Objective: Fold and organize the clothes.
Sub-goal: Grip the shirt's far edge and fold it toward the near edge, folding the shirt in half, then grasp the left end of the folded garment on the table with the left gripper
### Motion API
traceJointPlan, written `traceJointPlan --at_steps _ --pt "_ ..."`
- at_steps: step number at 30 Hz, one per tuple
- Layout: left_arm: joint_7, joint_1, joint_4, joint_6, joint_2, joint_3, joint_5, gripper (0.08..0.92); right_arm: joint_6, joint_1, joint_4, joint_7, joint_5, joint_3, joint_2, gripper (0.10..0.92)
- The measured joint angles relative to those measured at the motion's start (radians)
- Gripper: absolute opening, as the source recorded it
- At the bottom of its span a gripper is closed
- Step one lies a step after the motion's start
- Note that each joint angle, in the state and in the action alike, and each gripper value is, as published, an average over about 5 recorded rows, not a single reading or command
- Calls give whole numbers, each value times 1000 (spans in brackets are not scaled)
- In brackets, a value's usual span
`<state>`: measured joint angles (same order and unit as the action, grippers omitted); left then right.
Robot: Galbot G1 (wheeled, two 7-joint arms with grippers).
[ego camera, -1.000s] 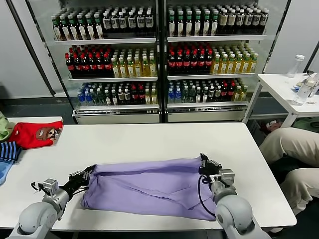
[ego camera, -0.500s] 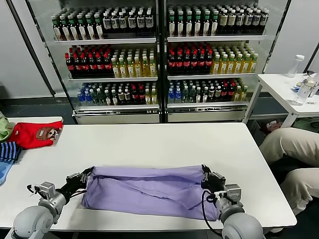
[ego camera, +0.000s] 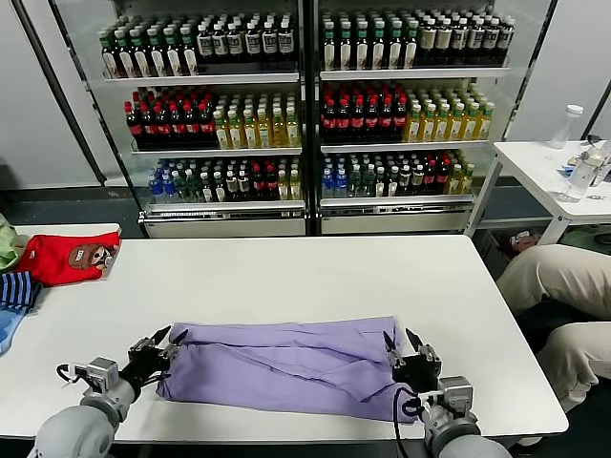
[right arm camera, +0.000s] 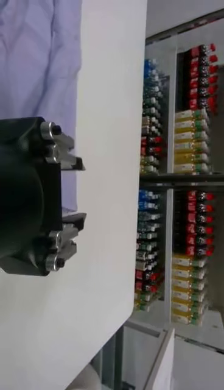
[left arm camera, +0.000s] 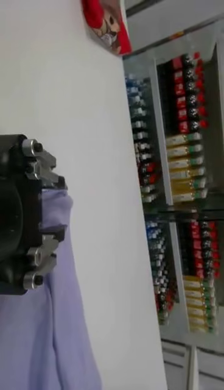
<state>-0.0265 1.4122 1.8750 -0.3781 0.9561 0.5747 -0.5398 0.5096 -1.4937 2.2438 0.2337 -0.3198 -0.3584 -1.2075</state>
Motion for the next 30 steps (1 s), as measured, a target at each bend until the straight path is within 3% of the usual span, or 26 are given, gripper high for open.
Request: traceJointPlan --at_steps 6,8,11,30 --pt "106 1 18 -44 30 -11 -56 731 -6 -12 5 -3 21 5 -9 807" --pt "132 0 23 -57 33 -11 -79 782 -7 -16 6 -4 27 7 -12 818" --pt "159 -2 33 -76 40 -14 -112 794 -8 -21 10 -5 33 9 -14 822" --pt "195 2 45 -119 66 -21 -171 271 -21 -31 4 -6 57 28 -24 823"
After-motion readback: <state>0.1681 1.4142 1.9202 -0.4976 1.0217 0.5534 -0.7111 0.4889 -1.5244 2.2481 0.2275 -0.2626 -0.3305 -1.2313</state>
